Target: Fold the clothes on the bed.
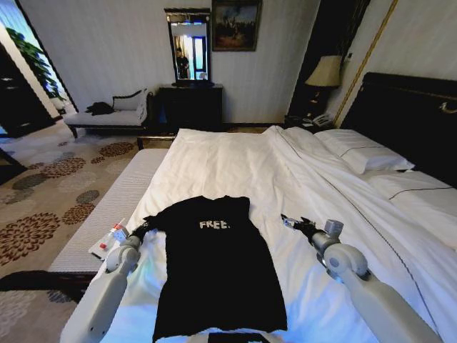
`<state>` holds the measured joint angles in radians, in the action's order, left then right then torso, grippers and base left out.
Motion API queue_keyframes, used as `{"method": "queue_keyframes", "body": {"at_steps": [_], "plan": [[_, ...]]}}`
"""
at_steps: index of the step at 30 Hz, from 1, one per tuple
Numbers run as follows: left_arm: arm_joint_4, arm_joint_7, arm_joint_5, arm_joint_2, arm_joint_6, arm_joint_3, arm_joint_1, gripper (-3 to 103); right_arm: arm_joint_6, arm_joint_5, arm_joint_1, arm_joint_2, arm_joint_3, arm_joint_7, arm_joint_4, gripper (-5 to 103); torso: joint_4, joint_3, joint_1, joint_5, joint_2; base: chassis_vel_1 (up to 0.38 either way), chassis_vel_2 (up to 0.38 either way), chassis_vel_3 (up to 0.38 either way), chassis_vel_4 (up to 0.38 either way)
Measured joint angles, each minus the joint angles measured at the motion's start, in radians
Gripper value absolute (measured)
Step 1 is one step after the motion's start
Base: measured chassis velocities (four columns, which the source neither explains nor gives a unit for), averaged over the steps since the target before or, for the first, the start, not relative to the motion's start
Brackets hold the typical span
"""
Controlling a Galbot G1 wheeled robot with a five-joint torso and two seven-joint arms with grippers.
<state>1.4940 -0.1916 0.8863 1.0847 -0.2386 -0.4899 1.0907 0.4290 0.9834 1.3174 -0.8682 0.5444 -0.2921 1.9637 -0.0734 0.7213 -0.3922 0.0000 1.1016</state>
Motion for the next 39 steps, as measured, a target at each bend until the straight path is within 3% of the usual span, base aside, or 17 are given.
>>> {"method": "queue_keyframes", "body": {"at_steps": [12,23,33,39], "plan": [[0.008,-0.002,-0.008,0.003,0.004,-0.005,0.011,0,-0.004,-0.006,0.015,-0.023,0.006,-0.002,0.019,100,0.0001,0.000,0.000,-0.0001,0.000,0.000,0.000,0.000,0.000],[0.103,-0.049,-0.017,-0.012,0.014,0.008,0.019,0,-0.007,-0.009,0.023,-0.030,0.016,0.000,0.035,100,0.0000,0.000,0.000,-0.0001,0.000,0.000,0.000,0.000,0.000],[0.279,-0.112,-0.011,-0.048,0.003,0.145,-0.027,0,-0.007,-0.002,0.007,-0.021,0.014,0.000,0.049,100,0.0000,0.000,0.000,0.0002,0.000,0.000,0.000,0.000,0.000],[0.293,-0.115,-0.022,-0.063,-0.003,0.261,-0.068,0,-0.007,-0.001,0.006,-0.016,0.017,0.001,0.048,100,0.0000,0.000,0.000,0.0001,0.000,0.000,0.000,0.000,0.000]]}}
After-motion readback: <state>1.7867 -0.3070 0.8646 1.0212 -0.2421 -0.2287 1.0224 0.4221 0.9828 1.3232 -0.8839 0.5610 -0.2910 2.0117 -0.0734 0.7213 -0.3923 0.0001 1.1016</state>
